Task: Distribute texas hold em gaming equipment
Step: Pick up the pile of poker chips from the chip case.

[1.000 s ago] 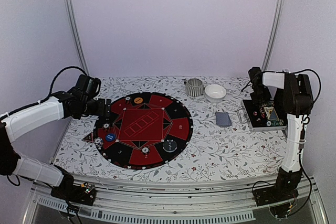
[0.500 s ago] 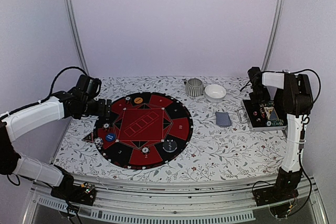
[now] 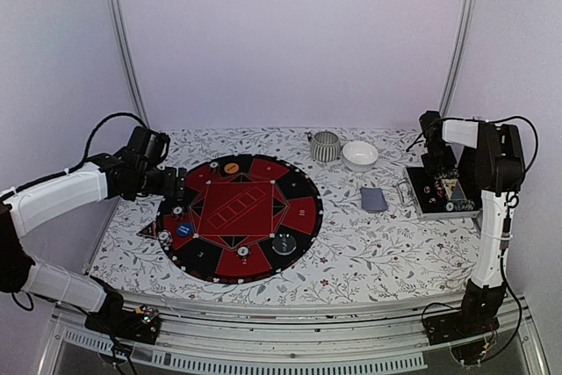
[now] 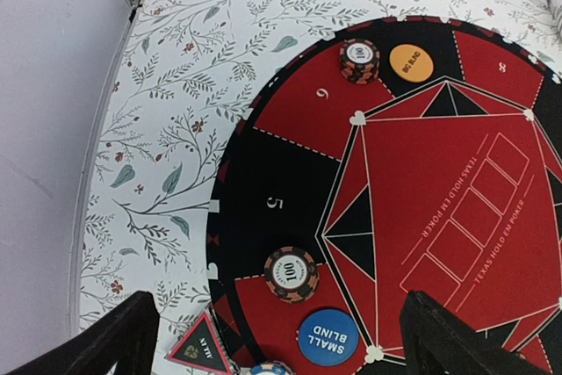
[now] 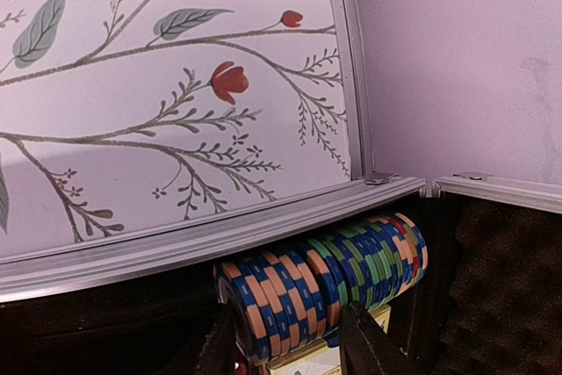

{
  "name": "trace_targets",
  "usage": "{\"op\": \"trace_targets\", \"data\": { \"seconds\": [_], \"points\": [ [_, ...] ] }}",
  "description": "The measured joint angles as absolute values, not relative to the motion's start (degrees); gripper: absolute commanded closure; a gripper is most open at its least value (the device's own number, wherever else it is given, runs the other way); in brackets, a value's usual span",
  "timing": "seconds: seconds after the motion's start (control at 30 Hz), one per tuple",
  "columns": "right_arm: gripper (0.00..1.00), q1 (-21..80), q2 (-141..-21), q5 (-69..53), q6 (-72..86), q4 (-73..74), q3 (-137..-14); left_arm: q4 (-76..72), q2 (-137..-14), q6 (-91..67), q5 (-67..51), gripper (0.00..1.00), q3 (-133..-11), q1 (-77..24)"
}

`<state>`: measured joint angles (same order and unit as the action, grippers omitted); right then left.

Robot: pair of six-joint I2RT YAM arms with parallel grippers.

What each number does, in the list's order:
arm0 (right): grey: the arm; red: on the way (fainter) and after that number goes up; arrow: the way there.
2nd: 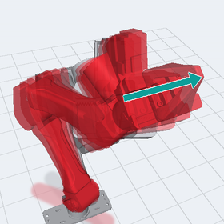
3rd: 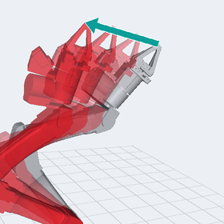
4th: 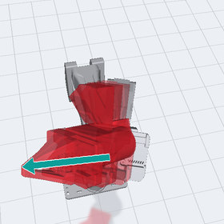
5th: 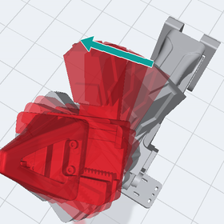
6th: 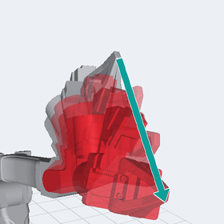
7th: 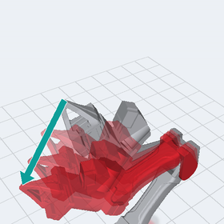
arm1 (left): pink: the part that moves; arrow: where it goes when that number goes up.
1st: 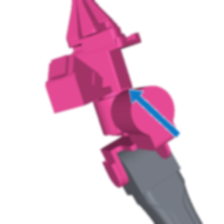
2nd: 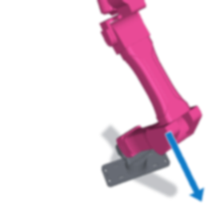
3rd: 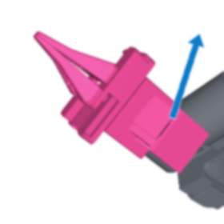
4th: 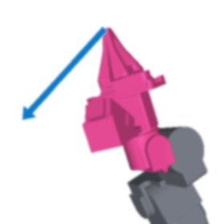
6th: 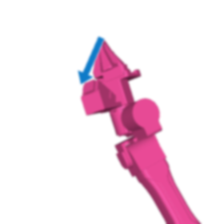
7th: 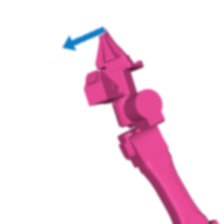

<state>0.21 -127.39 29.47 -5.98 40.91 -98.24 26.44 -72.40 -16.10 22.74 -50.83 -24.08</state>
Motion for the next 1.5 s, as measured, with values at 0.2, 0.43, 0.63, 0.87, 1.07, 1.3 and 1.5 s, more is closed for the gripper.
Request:
{"op": "trace_targets", "data": {
  "seconds": [0.2, 0.43, 0.63, 0.87, 1.07, 1.3, 1.5],
  "points": [
    [0.57, 0.78, -127.59, 30.48, -6.07, 41.43, -98.41, 26.46, -72.40, -16.08, 22.74, 0.02, -50.72, -24.08],
    [0.47, 2.22, -127.79, 31.40, -6.26, 42.00, -98.39, 26.46, -72.40, -16.05, 22.74, 0.02, -50.72, -24.08],
    [0.47, 2.87, -127.96, 31.81, -6.48, 42.48, -98.41, 26.46, -72.42, -16.03, 22.74, 0.02, -50.72, -24.08],
    [0.54, 3.03, -128.27, 32.45, -6.98, 42.65, -98.96, 26.44, -72.90, -16.03, 22.74, 0.02, -50.63, -24.08],
    [0.58, 3.05, -128.27, 32.45, -7.22, 42.61, -98.96, 26.44, -73.14, -15.97, 22.79, 0.02, -50.61, -24.08],
    [0.56, 2.61, -128.40, 31.88, -7.40, 42.46, -99.18, 26.41, -73.14, -15.79, 22.85, 0.02, -50.37, -24.08],
    [0.47, 1.80, -128.40, 29.71, -7.35, 42.87, -99.74, 26.41, -73.14, -15.59, 22.98, 0.02, -49.84, -24.08]
  ]
}}
